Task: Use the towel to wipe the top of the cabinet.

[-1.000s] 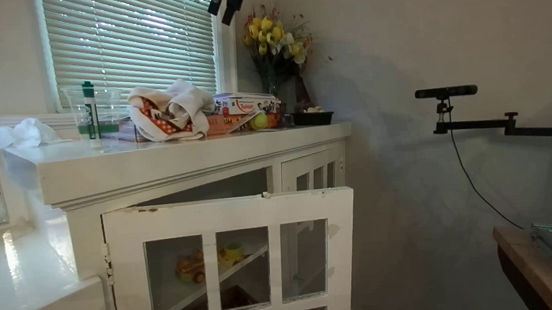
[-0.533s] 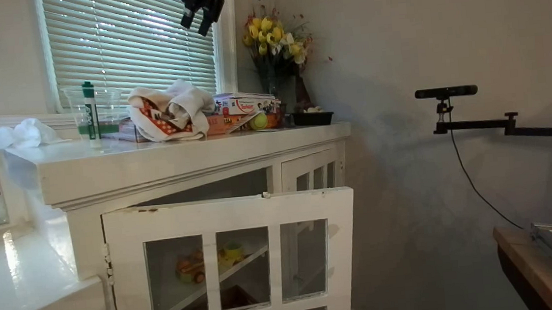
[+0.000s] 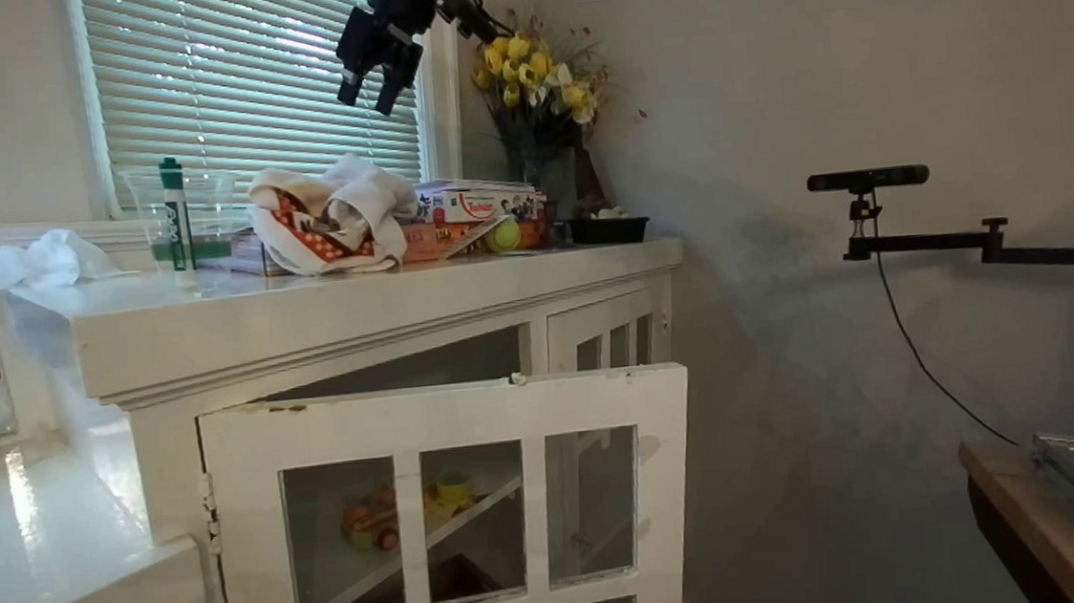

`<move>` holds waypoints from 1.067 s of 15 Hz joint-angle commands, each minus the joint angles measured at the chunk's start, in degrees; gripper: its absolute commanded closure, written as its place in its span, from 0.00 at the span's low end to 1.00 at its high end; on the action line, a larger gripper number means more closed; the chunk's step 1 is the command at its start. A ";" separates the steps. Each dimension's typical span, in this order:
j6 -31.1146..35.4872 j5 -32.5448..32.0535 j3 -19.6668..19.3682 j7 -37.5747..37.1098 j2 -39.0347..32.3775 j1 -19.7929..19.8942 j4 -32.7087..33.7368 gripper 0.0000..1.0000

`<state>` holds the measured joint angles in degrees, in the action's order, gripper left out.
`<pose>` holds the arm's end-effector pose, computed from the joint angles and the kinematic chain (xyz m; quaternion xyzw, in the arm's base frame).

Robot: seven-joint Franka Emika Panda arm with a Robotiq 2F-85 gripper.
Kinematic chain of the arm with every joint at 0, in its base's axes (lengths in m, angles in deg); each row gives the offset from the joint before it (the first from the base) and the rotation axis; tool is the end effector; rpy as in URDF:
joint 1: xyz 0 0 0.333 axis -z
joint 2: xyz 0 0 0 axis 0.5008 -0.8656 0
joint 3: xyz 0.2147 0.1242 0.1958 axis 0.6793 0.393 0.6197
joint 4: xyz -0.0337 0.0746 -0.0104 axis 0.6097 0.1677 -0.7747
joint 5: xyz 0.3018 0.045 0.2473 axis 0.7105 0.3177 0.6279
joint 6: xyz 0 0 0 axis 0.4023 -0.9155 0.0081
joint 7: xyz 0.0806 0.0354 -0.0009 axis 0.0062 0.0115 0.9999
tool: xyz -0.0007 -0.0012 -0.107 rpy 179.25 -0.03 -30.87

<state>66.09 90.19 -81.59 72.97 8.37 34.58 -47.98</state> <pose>0.7825 -0.0628 0.5627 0.9596 0.1038 0.2610 0.0146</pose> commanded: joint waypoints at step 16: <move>-5.70 0.09 -0.31 -2.01 -13.39 -0.32 13.19 0.00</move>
<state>62.35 90.20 -81.86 72.70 -1.95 34.42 -39.66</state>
